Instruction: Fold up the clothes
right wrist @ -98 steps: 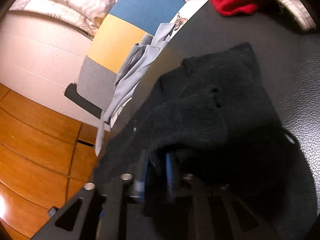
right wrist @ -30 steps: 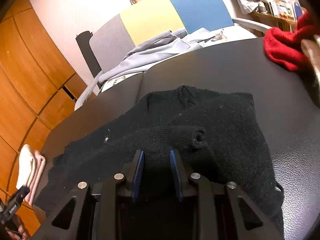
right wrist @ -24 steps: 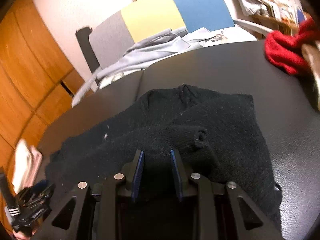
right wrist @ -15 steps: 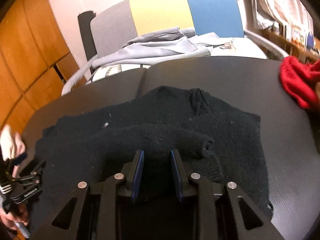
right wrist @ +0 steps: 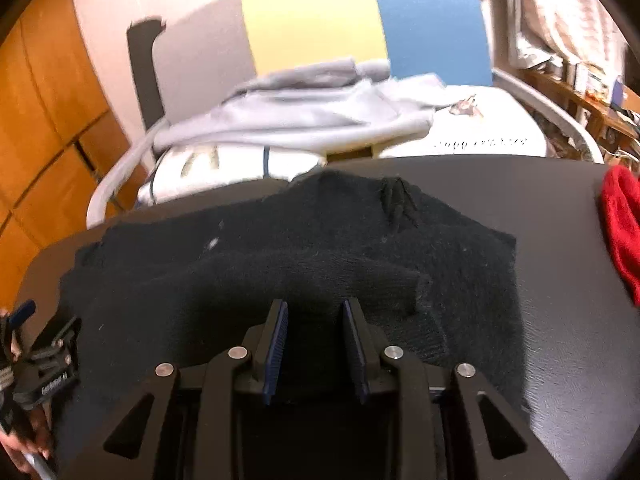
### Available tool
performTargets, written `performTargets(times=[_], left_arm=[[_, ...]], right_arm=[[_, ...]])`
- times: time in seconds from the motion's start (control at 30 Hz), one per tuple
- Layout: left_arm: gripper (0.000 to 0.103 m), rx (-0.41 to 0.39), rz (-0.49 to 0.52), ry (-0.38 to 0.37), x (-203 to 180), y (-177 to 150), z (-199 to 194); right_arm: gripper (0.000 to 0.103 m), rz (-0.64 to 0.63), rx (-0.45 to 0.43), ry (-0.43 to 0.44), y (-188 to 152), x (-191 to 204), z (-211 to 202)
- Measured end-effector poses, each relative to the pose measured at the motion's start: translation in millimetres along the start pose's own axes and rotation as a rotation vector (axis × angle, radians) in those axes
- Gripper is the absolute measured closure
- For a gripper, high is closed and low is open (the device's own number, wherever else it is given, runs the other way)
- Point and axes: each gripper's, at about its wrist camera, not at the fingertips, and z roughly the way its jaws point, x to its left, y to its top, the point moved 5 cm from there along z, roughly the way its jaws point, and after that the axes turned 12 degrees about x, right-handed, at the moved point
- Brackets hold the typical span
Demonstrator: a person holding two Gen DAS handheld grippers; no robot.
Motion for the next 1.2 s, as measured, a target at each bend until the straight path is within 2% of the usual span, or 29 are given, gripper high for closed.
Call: performTargets(times=[0.07,0.2,0.27,0.33,0.4,0.5,0.63,0.7,0.73,0.8,0.87,0.93,1.0,1.17,1.2], left_arm=[[0.011,0.021,-0.033,-0.074,7.9,-15.2,-20.7],[0.011,0.012,-0.051,-0.197,15.2,-72.9,-68.6],[0.011,0.014,-0.032,-0.214,12.5,-110.6,-86.5],[0.011,0.004,0.008,-0.204,4.8,-146.4,-96.8],[0.011,0.002,0.045,-0.152,-2.7,-172.6,-97.9],[0.009,-0.063,0.043,-0.113,-4.9,-193.0,-99.7],[0.003,-0.096,0.086,-0.054,-2.0,-195.8,-94.1],[0.003,-0.112,0.103,-0.028,2.1,-195.6,-90.9],[0.001,-0.095,0.075,-0.054,9.6,-194.5,-87.4],[0.0,-0.052,0.007,-0.119,21.2,-194.4,-80.7],[0.0,-0.007,-0.057,-0.176,27.2,-193.9,-74.5],[0.0,0.016,-0.116,-0.204,28.0,-201.3,-76.6],[0.0,0.052,-0.166,-0.229,30.8,-207.3,-79.8],[0.0,0.124,-0.249,-0.26,34.9,-235.9,-97.7],[0.0,0.129,-0.256,-0.257,35.8,-243.0,-102.0]], right_arm=[[0.074,-0.013,0.011,0.013,-1.2,2.7,-11.3],[0.074,-0.072,0.052,0.005,-66.0,-12.2,-65.2],[0.074,-0.093,0.088,-0.015,-103.1,-24.3,-83.4],[0.074,-0.086,0.106,-0.018,-141.5,-32.7,-96.1],[0.074,-0.082,0.112,0.01,-170.1,-36.1,-100.0],[0.074,-0.072,0.139,-0.007,-197.3,-37.5,-88.2],[0.076,-0.151,0.044,-0.091,-207.3,-40.3,-89.0],[0.076,-0.15,0.017,-0.247,-205.1,-55.5,-91.0],[0.075,-0.122,0.002,-0.268,-204.0,-64.9,-91.8],[0.074,-0.011,-0.027,-0.175,-200.8,-81.3,-92.4],[0.074,0.002,-0.037,-0.169,-197.7,-82.9,-92.1],[0.072,-0.04,-0.042,-0.21,-196.6,-76.8,-90.6],[0.072,-0.052,-0.026,-0.197,-197.6,-73.4,-93.0],[0.067,0.08,-0.028,-0.017,-221.6,-68.5,-125.5],[0.065,0.083,-0.024,-0.011,-228.8,-66.5,-128.8]])
